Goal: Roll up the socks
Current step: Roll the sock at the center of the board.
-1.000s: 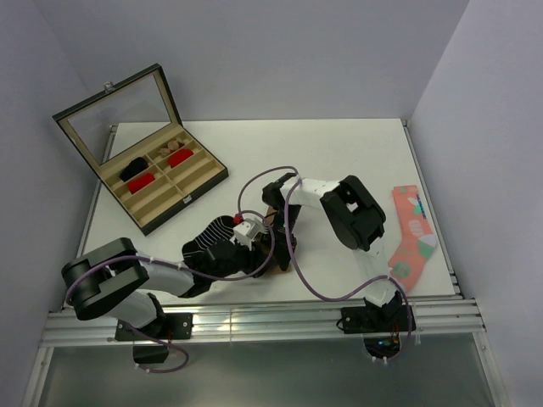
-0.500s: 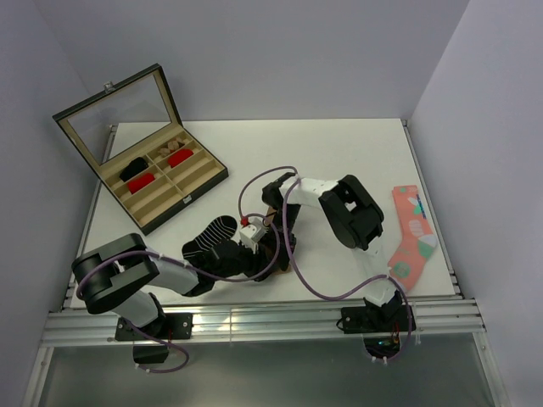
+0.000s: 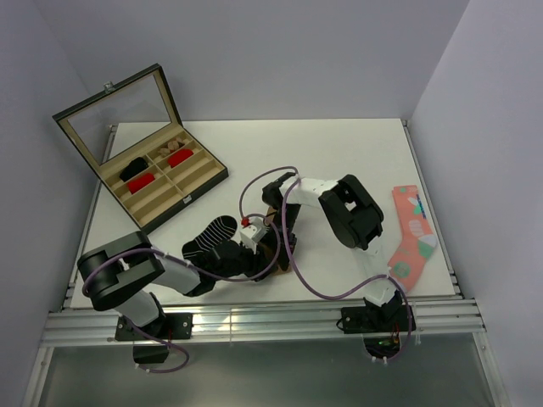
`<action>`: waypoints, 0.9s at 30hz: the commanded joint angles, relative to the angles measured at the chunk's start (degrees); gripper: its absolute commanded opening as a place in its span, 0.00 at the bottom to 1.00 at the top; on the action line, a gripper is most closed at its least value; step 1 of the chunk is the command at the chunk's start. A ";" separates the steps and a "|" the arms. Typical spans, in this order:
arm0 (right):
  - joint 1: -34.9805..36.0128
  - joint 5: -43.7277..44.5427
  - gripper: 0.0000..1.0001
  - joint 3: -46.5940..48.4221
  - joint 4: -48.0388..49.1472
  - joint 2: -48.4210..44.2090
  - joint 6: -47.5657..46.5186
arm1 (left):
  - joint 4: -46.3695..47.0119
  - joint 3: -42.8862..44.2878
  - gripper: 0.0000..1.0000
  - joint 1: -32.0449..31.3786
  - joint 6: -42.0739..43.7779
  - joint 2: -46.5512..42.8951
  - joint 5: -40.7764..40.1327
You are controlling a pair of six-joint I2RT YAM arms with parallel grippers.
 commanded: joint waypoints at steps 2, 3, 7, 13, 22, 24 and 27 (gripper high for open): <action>-0.46 4.44 0.20 -1.10 5.70 0.54 0.31 | 0.08 1.53 0.27 -0.36 -1.65 2.39 2.77; -0.46 4.44 0.20 -1.28 6.05 0.36 0.48 | 0.08 1.53 0.26 -0.36 -2.09 2.57 2.85; -0.38 4.97 0.23 -2.60 8.42 -1.04 1.79 | -1.94 2.85 0.11 -0.36 -3.06 3.54 3.12; -0.46 5.32 0.30 -4.00 11.41 -3.33 4.61 | -6.07 3.82 0.00 -0.36 -4.64 5.38 3.29; -2.13 5.50 0.49 -7.70 16.16 -9.13 8.83 | -9.77 4.43 0.00 -0.28 -7.37 6.44 2.86; -3.10 5.50 0.50 -8.14 17.04 -10.62 9.62 | -9.94 4.61 0.00 -0.28 -8.33 6.70 2.94; -4.94 5.41 0.50 -8.58 18.09 -12.90 10.93 | -9.68 4.35 0.00 -0.28 -9.21 7.06 2.94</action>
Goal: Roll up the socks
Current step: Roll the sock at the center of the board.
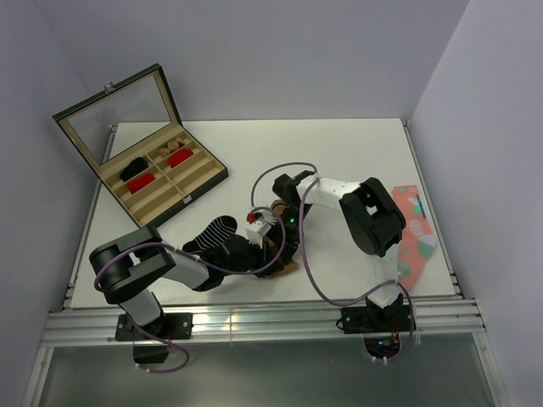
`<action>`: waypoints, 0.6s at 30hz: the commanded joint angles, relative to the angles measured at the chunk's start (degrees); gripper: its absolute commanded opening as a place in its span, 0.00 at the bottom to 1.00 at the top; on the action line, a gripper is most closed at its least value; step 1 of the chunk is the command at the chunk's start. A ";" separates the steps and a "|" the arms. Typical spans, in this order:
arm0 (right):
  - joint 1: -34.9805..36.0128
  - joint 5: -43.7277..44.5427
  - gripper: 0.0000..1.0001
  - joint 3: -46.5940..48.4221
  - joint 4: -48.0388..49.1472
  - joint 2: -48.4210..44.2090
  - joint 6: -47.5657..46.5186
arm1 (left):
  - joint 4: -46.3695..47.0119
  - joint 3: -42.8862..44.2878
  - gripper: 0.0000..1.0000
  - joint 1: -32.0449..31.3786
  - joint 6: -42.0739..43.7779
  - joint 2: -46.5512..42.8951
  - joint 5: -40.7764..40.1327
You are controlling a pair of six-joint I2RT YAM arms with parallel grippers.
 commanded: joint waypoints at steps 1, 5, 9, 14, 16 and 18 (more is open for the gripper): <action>-2.97 2.42 0.50 -0.31 7.74 -4.82 1.19 | -7.49 -0.68 0.00 -0.32 -1.30 2.51 0.58; -5.88 2.33 0.50 -0.32 8.18 -7.20 1.90 | -7.15 -0.77 0.00 -0.32 -2.44 3.04 0.67; -8.69 1.89 0.50 -1.54 8.88 -10.01 1.55 | -7.32 -0.59 0.00 0.12 -3.76 3.65 1.11; -12.21 4.35 0.47 -7.78 13.80 -17.91 0.06 | -6.70 -1.47 0.00 2.66 -7.01 3.65 4.18; -12.91 4.78 0.47 -10.58 15.21 -21.33 -1.96 | -9.15 -0.77 0.00 3.54 -7.54 3.39 5.33; -13.26 5.40 0.47 -12.79 17.57 -23.80 -3.90 | -11.96 0.45 0.00 4.51 -7.89 3.30 6.29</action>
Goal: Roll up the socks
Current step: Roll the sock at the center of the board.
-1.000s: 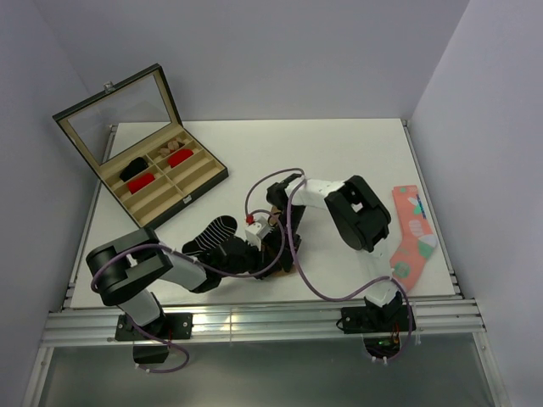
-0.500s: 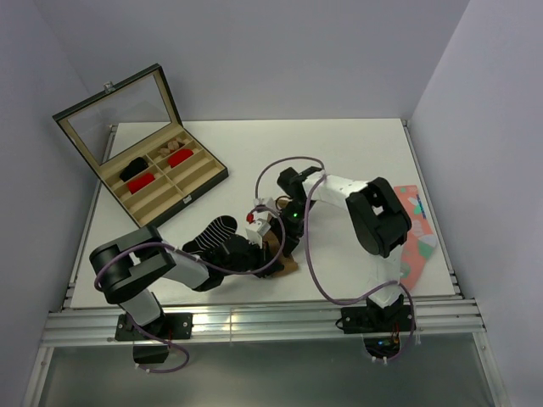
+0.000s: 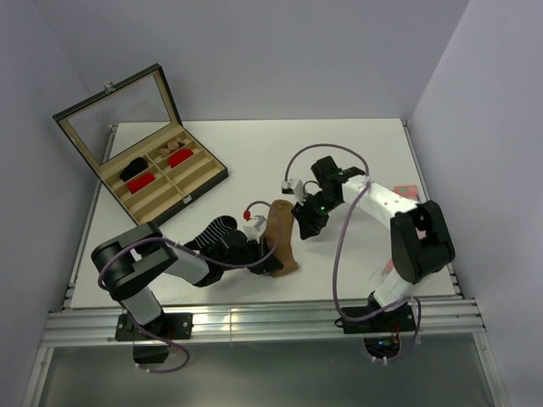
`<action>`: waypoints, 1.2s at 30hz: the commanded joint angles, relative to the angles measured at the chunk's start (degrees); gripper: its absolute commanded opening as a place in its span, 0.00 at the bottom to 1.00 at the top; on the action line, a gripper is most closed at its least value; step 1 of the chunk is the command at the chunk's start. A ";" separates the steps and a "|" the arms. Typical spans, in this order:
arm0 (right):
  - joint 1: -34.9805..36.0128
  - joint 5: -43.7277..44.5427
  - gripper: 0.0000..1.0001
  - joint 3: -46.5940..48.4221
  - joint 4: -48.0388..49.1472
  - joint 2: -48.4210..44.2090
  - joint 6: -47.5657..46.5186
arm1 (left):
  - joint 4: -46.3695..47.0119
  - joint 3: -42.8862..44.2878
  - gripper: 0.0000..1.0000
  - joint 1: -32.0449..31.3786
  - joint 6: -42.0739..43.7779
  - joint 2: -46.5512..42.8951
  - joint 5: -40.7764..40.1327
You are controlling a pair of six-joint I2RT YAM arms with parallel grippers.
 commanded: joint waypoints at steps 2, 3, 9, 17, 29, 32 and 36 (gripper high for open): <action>-0.41 1.31 0.47 -6.22 8.00 -8.70 -5.41 | -13.95 1.46 0.00 2.11 -0.86 2.06 2.93; -0.33 1.40 0.47 -7.54 8.81 -10.28 -6.29 | -14.74 2.00 0.00 2.55 -0.95 2.14 3.63; 4.49 3.78 0.48 -18.09 15.22 -23.88 -12.10 | -22.91 6.39 0.00 6.33 -2.97 4.07 9.78; 15.57 8.78 0.51 -27.77 22.25 -29.63 -13.86 | -30.38 11.93 0.01 8.62 -3.41 7.76 15.58; 27.27 17.66 0.51 -33.83 31.48 -29.63 -15.53 | -34.52 14.75 0.00 10.64 -2.53 11.11 17.44; 28.41 18.98 0.51 -34.19 33.24 -29.19 -15.27 | -34.78 14.83 0.01 10.73 -2.18 11.02 17.61; 29.64 20.13 0.51 -34.45 34.83 -27.88 -15.35 | -35.14 14.83 0.00 10.90 -1.83 11.37 17.44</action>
